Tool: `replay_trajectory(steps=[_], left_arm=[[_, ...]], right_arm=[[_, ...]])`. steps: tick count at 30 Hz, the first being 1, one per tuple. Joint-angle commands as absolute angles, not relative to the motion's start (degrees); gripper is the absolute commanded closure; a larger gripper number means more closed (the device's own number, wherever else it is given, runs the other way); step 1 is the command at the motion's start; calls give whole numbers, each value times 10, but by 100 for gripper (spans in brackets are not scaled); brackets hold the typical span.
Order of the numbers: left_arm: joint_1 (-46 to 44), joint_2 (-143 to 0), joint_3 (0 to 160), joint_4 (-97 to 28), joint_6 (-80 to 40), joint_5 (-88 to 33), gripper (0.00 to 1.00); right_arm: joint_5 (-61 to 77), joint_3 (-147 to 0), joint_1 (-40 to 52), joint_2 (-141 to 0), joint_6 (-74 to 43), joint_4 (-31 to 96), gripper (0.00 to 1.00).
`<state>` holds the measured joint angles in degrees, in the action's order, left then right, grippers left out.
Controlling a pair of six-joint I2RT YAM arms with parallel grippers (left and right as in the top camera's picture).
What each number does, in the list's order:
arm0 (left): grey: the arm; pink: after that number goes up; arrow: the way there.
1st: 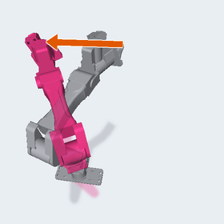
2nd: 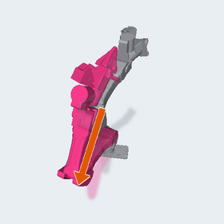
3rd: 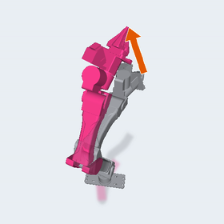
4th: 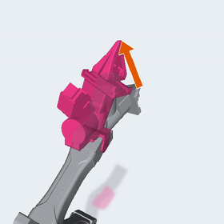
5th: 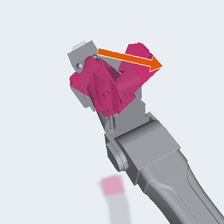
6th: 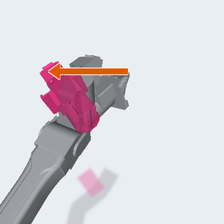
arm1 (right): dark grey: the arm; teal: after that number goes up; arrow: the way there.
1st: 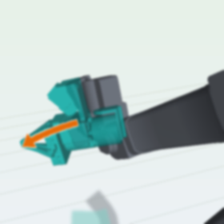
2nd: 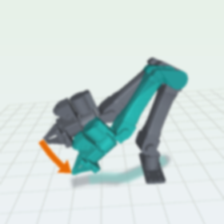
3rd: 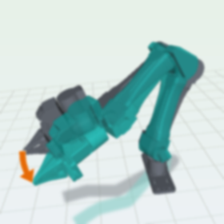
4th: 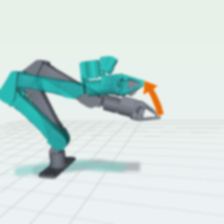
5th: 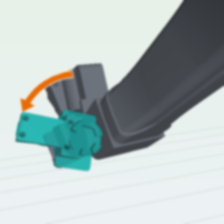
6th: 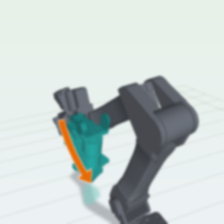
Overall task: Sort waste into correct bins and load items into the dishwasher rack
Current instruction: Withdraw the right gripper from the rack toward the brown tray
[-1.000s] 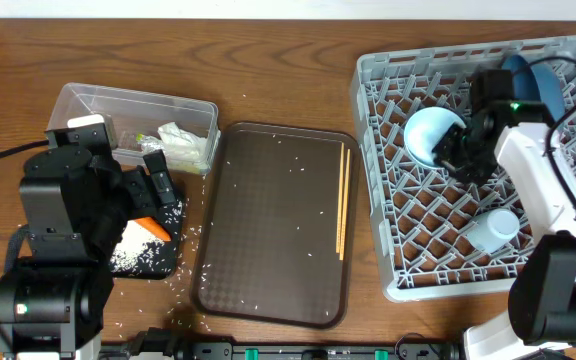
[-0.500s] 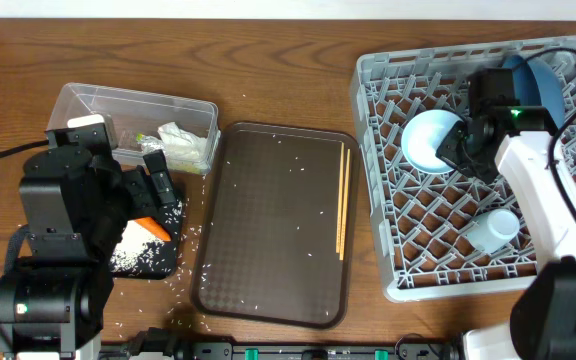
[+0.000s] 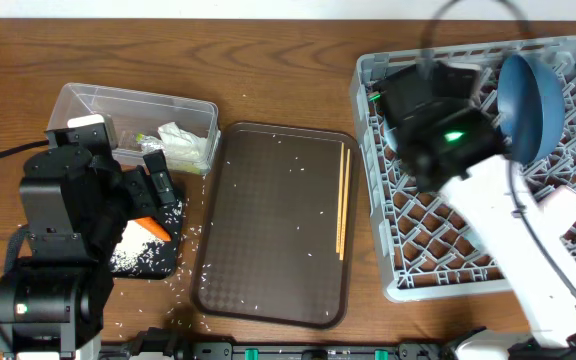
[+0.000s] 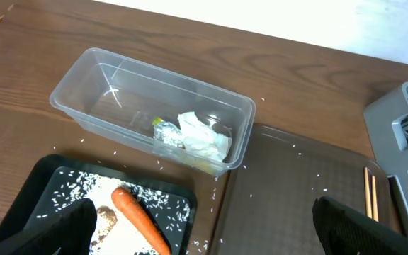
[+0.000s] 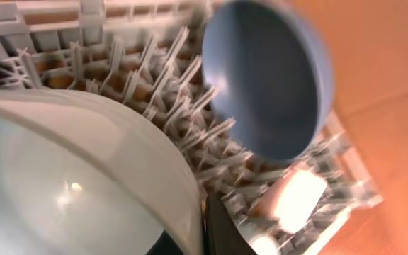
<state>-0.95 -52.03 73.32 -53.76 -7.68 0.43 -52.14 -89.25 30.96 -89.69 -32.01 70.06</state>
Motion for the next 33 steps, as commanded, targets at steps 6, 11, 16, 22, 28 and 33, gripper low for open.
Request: replay_trajectory(steps=[6,11,16,22,28,33], left_arm=[[-7,-520,735,-538,-82,9,2],[-7,-520,735,-538,-82,9,2],[-7,-520,735,-538,-82,9,2],[-7,-520,735,-538,-82,9,2],[-7,-520,735,-538,-82,9,2],[-7,-520,735,-538,-82,9,2]], right_arm=[[-843,-896,343,-1024,-239,686,99],[-858,-896,331,-1076,-220,655,99],[-868,-896,314,-1098,-218,615,99],[-836,-894,284,-1113,-200,595,99],[-831,-890,278,-1143,-201,611,99],[-831,-890,284,-1167,-200,616,99]])
